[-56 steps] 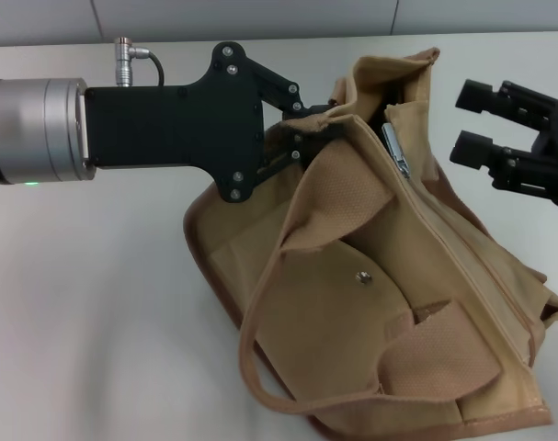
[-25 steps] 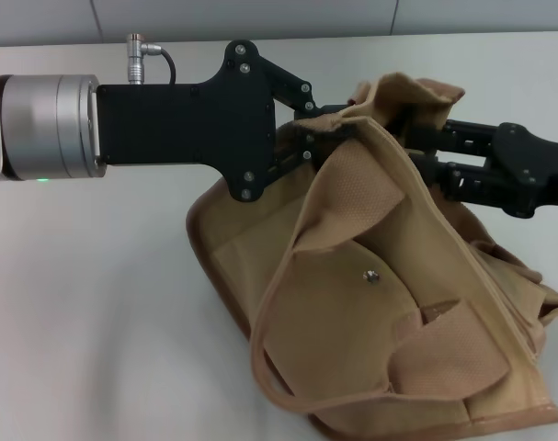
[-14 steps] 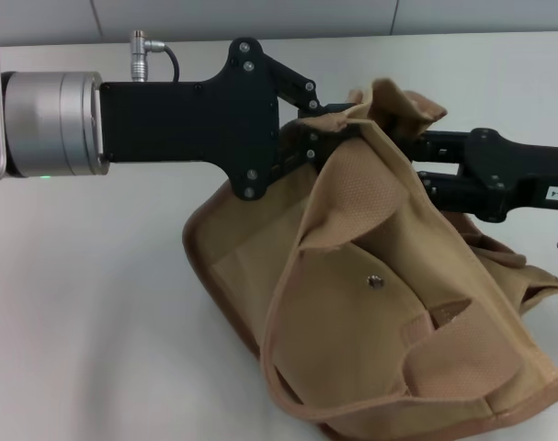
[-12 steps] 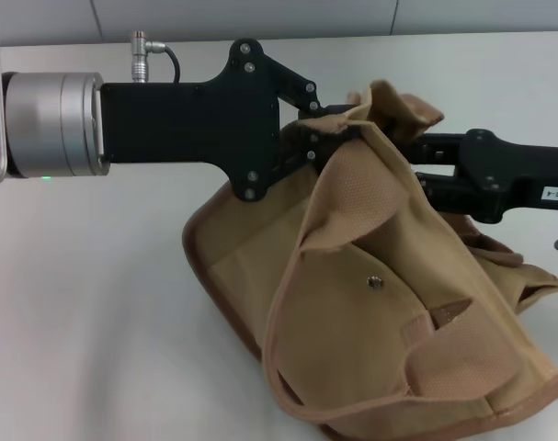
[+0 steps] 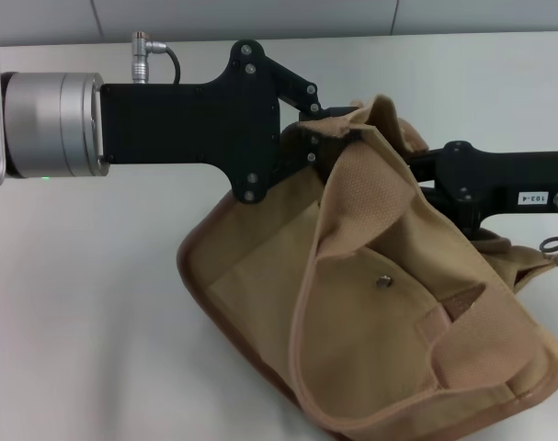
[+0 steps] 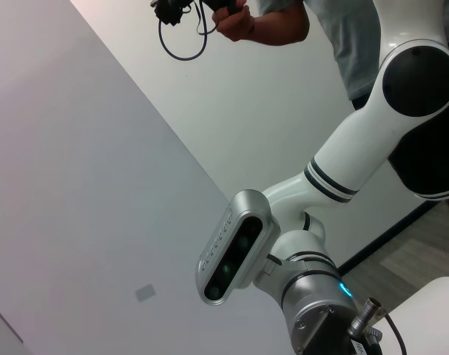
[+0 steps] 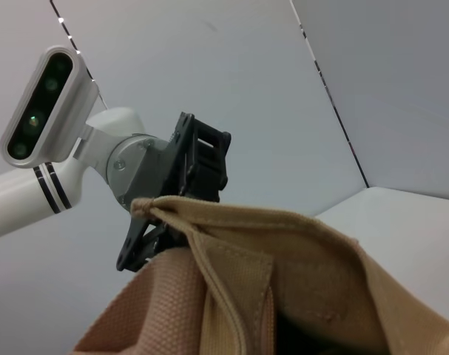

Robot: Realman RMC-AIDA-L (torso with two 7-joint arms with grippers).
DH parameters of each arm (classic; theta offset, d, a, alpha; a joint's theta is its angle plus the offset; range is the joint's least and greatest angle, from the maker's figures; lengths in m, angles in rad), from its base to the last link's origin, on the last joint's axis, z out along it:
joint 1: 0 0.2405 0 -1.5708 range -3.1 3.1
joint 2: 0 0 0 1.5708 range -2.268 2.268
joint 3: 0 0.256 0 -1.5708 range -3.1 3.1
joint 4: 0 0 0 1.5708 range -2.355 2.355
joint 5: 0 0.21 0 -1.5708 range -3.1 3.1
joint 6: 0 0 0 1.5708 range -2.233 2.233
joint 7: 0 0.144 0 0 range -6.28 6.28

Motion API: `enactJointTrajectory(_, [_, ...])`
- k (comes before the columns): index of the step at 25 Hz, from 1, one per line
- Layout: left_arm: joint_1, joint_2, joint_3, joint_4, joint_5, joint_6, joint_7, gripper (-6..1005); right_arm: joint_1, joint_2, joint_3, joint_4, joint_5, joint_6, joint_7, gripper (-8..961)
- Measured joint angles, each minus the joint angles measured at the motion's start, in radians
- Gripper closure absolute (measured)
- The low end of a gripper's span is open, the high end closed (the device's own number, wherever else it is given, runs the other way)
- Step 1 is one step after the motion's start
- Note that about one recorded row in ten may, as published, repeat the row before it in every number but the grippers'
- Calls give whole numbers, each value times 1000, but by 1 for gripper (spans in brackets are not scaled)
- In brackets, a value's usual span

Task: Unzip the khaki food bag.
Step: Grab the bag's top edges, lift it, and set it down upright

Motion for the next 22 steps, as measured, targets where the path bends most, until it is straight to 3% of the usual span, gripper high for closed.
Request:
enactJointTrajectory(5, [-1,0,0,0,0,1,0,970,19,0,8,16,4,-22,26,637])
enactJointTrajectory(11, [-2,0,2,3,0,0,1,970,49,-19,10,53,6,-29,145,686])
enactJointTrajectory(21, [1,1,3,0,2,2,14,969,60,-39,13,61,7,-31,243,388])
enactJointTrajectory(22, [2,1,3,1,2,2,14,969,59,-42,14,61,7,-31,247,391])
